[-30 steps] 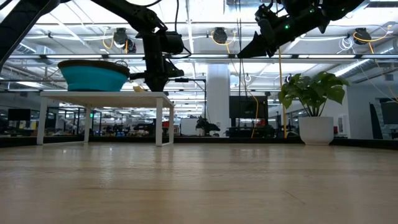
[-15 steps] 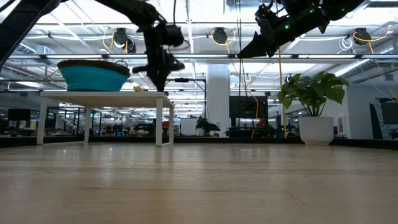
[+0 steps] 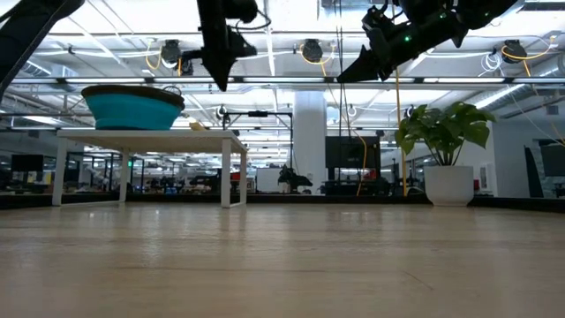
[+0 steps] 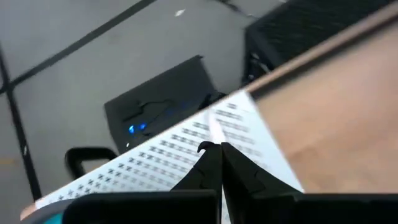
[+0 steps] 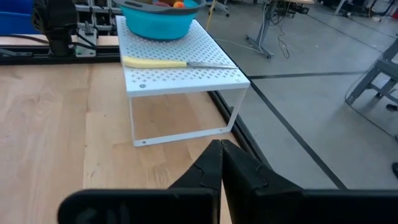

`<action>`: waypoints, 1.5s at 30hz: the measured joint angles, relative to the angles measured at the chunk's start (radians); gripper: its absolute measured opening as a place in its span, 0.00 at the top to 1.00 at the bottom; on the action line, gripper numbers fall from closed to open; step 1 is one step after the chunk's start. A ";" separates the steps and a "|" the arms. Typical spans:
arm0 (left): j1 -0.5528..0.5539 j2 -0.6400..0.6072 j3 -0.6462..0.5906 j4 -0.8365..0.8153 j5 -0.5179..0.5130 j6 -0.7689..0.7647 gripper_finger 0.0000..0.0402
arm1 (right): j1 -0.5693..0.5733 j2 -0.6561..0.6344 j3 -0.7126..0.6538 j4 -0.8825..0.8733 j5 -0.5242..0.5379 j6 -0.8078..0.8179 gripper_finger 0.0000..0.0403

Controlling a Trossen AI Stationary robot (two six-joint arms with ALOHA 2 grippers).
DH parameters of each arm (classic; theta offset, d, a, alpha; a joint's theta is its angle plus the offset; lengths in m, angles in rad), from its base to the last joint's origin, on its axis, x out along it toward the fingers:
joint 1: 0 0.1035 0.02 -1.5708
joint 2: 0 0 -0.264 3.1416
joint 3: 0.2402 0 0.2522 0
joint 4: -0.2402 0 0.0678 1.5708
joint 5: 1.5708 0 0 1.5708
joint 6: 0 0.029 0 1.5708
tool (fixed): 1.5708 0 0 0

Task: Pick & Place Fruit
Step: Return to Home Position

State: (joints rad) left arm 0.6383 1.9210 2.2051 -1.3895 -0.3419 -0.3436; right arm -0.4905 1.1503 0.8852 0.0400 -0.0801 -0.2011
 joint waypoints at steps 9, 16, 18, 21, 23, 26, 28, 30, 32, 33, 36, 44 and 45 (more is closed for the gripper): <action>-0.106 -0.123 -0.007 0.042 0.081 0.104 1.00 | -0.020 -0.045 0.000 -0.047 -0.032 0.005 1.00; -0.185 -0.314 -0.193 0.255 0.135 0.148 1.00 | -0.020 -0.130 0.000 -0.130 -0.082 -0.017 1.00; -0.208 -0.377 -0.285 0.319 0.142 0.148 1.00 | -0.020 -0.158 0.000 -0.165 -0.082 -0.022 1.00; -0.239 -0.479 -0.433 0.445 0.183 0.148 1.00 | -0.020 -0.201 0.000 -0.207 -0.089 -0.024 1.00; -0.264 -0.544 -0.531 0.522 0.186 0.141 1.00 | -0.021 -0.227 0.000 -0.227 -0.133 -0.025 1.00; -0.301 -0.640 -0.669 0.627 0.185 0.132 1.00 | -0.020 -0.268 0.000 -0.268 -0.186 -0.047 1.00; -0.326 -0.707 -0.760 0.695 0.185 0.134 1.00 | -0.020 -0.294 0.000 -0.302 -0.191 -0.057 1.00; -0.349 -0.772 -0.846 0.762 0.185 0.132 1.00 | -0.020 -0.318 0.000 -0.342 -0.186 -0.052 1.00; -0.367 -0.837 -0.932 0.811 0.185 0.125 1.00 | -0.020 -0.339 0.000 -0.370 -0.186 -0.047 1.00; -0.379 -0.867 -0.971 0.835 0.185 0.125 1.00 | -0.020 -0.349 0.000 -0.385 -0.186 -0.049 1.00; -0.416 -0.958 -1.081 0.922 0.169 0.126 1.00 | -0.020 -0.374 -0.001 -0.393 -0.186 -0.049 1.00; -0.543 -1.161 -1.313 1.007 0.086 0.133 1.00 | -0.020 -0.412 -0.001 -0.398 -0.185 0.001 1.00; -0.556 -1.188 -1.337 1.006 0.079 0.133 1.00 | -0.020 -0.412 -0.001 -0.399 -0.185 0.016 1.00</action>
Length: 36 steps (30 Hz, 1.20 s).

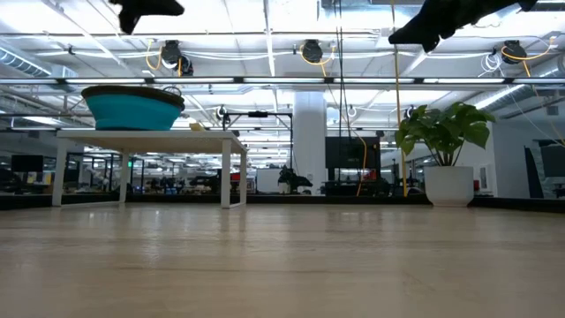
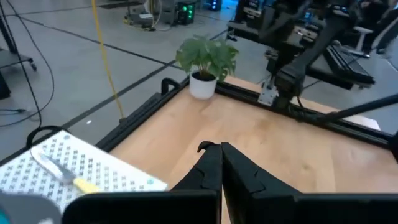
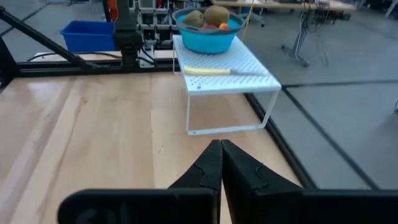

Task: Pick & Place Fruit
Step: Return to Home Position

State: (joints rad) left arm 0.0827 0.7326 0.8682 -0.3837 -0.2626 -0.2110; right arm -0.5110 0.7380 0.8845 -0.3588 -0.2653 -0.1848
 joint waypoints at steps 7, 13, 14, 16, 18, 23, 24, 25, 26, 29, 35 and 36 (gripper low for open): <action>-0.070 -0.164 -0.141 0.064 -0.001 0.024 1.00 | 0.000 0.000 0.000 -0.101 -0.001 0.035 1.00; -0.105 -0.300 -0.253 0.088 -0.001 0.033 1.00 | 0.000 -0.015 -0.063 -0.039 -0.002 0.062 1.00; -0.106 -0.322 -0.272 0.091 -0.001 0.033 1.00 | 0.000 -0.023 -0.088 -0.006 -0.002 0.069 1.00; -0.107 -0.367 -0.305 0.103 -0.001 0.033 1.00 | 0.000 -0.043 -0.142 0.062 -0.002 0.094 1.00; -0.107 -0.412 -0.334 0.101 -0.001 0.026 1.00 | 0.000 -0.069 -0.195 0.106 -0.002 0.126 1.00; -0.107 -0.528 -0.396 0.097 -0.001 0.034 1.00 | 0.000 -0.160 -0.297 0.113 -0.002 0.191 1.00; -0.107 -0.551 -0.408 0.098 -0.001 0.033 1.00 | 0.000 -0.183 -0.315 0.113 -0.002 0.205 1.00; -0.107 -0.574 -0.420 0.097 0.000 0.033 1.00 | 0.000 -0.209 -0.331 0.113 -0.002 0.218 1.00; -0.107 -0.599 -0.431 0.098 0.000 0.033 1.00 | 0.000 -0.238 -0.345 0.113 -0.002 0.230 1.00; -0.107 -0.671 -0.463 0.097 0.000 0.026 1.00 | 0.000 -0.319 -0.382 0.115 -0.001 0.268 1.00; -0.107 -0.726 -0.497 0.075 0.000 0.025 1.00 | 0.008 -0.435 -0.420 0.117 0.000 0.335 1.00; -0.107 -0.726 -0.498 0.071 0.001 0.025 1.00 | 0.016 -0.442 -0.427 0.122 -0.001 0.349 1.00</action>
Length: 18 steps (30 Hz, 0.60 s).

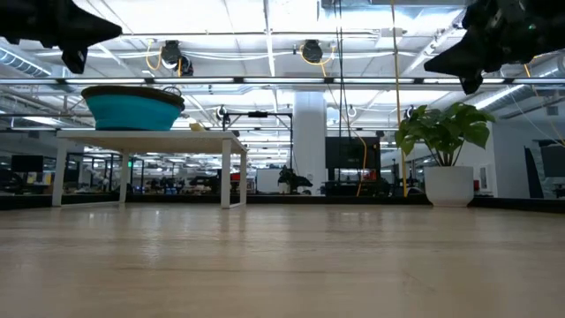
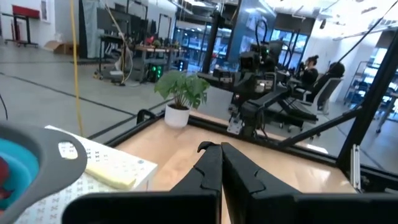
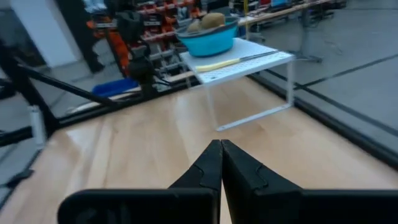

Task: Pick & Place Fruit
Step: Return to Home Position

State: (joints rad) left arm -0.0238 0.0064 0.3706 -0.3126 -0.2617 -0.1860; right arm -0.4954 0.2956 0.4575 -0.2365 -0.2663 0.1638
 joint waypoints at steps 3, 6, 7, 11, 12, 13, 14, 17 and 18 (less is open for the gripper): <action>0.000 -0.001 -0.001 -0.005 0.001 -0.014 1.00 | 0.042 -0.001 -0.035 0.054 -0.008 0.038 1.00; 0.000 0.000 -0.005 -0.005 0.009 -0.019 1.00 | 0.100 0.009 -0.074 0.143 -0.032 0.066 1.00; 0.000 0.000 -0.005 -0.001 0.020 -0.019 1.00 | 0.122 0.010 -0.088 0.168 -0.038 0.079 1.00; 0.000 0.000 -0.005 0.003 0.051 -0.031 1.00 | 0.211 0.010 -0.125 0.232 -0.052 0.121 1.00; 0.000 0.000 -0.005 0.002 0.051 -0.029 1.00 | 0.233 0.010 -0.131 0.237 -0.052 0.128 1.00; 0.000 0.000 -0.005 0.002 0.052 -0.024 1.00 | 0.254 0.010 -0.137 0.243 -0.052 0.131 1.00; 0.000 0.000 -0.005 0.002 0.052 -0.022 1.00 | 0.276 0.010 -0.143 0.250 -0.052 0.131 1.00; 0.000 0.000 -0.022 0.041 0.059 -0.043 1.00 | 0.336 0.009 -0.165 0.282 -0.051 0.132 1.00; 0.000 0.000 -0.036 0.062 0.071 -0.051 1.00 | 0.352 0.005 -0.171 0.286 -0.046 0.132 1.00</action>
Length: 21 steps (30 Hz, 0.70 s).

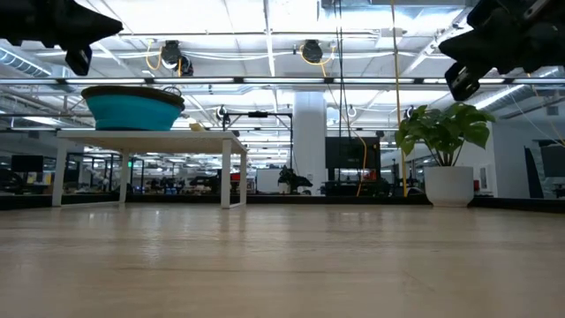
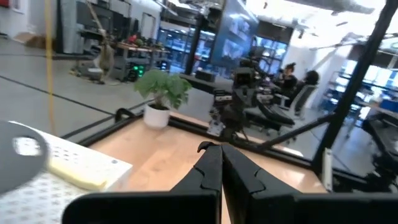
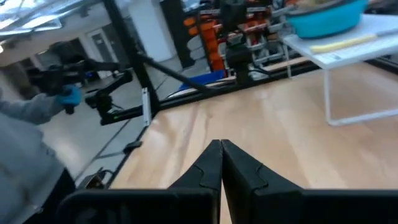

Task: Pick & Place Fruit
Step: Return to Home Position

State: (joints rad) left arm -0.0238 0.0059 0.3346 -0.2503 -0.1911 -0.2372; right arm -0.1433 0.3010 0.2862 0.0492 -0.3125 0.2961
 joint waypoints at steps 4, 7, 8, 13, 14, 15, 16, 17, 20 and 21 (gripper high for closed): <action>0.000 0.000 -0.045 0.036 0.029 0.004 1.00 | 0.042 -0.003 -0.035 0.001 0.108 0.036 1.00; 0.000 0.000 -0.054 0.037 0.031 0.000 1.00 | 0.053 -0.006 -0.069 0.007 0.184 0.039 1.00; 0.000 0.000 -0.054 0.039 0.036 0.000 1.00 | 0.055 -0.011 -0.077 0.007 0.205 0.042 1.00; 0.000 0.000 -0.054 0.027 0.044 0.066 1.00 | 0.056 -0.059 -0.091 -0.008 0.229 0.032 1.00; 0.000 0.000 -0.054 0.018 0.043 0.073 1.00 | 0.056 -0.076 -0.091 -0.017 0.231 0.029 1.00; 0.000 0.000 -0.054 0.009 0.044 0.075 1.00 | 0.056 -0.095 -0.091 -0.027 0.231 0.023 1.00; 0.000 0.000 -0.054 0.000 0.044 0.076 1.00 | 0.056 -0.115 -0.091 -0.038 0.231 0.017 1.00; 0.000 0.000 -0.054 -0.007 0.044 0.077 1.00 | 0.056 -0.136 -0.091 -0.051 0.230 0.011 1.00; 0.000 0.000 -0.054 -0.017 0.044 0.097 1.00 | 0.056 -0.207 -0.091 -0.098 0.230 -0.002 1.00; 0.000 0.000 -0.054 -0.016 0.044 0.101 1.00 | 0.056 -0.230 -0.091 -0.114 0.231 -0.009 1.00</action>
State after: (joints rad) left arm -0.0240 0.0063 0.2806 -0.2661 -0.1471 -0.1359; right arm -0.0875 0.0707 0.1951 -0.0645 -0.0818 0.2874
